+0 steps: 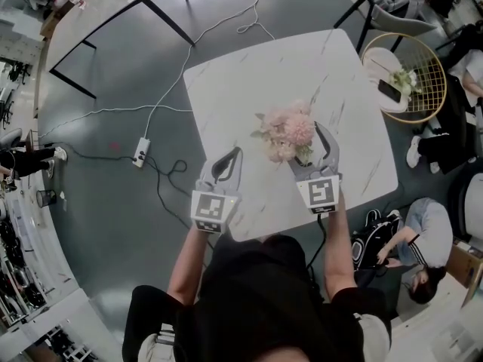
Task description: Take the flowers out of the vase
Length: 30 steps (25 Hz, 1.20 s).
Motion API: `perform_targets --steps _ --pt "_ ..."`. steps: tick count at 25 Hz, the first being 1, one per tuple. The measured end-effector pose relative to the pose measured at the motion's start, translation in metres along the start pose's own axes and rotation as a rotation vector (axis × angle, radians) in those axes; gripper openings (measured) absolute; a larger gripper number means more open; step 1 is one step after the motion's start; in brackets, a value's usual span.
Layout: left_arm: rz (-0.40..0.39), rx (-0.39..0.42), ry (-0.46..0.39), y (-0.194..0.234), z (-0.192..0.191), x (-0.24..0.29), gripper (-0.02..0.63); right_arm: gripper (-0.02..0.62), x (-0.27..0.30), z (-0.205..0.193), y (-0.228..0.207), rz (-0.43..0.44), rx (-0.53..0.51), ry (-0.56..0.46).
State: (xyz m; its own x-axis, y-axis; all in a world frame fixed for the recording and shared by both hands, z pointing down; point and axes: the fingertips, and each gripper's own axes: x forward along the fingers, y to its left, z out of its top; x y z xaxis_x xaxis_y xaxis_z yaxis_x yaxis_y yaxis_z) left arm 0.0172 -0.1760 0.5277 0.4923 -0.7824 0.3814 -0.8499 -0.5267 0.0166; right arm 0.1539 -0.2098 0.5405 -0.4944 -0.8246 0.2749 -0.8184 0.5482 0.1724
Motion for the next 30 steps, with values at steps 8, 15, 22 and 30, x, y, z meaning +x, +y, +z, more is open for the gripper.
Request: perform_targets --steps 8,15,22,30 --pt "0.000 0.006 0.003 0.008 -0.003 0.007 0.006 0.376 0.011 -0.002 -0.001 0.006 0.008 0.008" --pt "0.002 0.005 0.007 0.014 -0.005 0.010 0.006 0.376 0.018 -0.003 -0.001 0.008 0.007 0.013" --pt "0.007 -0.015 0.016 0.020 -0.004 0.014 0.006 0.376 0.026 0.000 0.001 0.022 0.009 0.016" --pt "0.008 -0.019 0.019 0.023 -0.007 0.019 0.006 0.376 0.028 0.001 0.003 0.048 -0.011 0.008"
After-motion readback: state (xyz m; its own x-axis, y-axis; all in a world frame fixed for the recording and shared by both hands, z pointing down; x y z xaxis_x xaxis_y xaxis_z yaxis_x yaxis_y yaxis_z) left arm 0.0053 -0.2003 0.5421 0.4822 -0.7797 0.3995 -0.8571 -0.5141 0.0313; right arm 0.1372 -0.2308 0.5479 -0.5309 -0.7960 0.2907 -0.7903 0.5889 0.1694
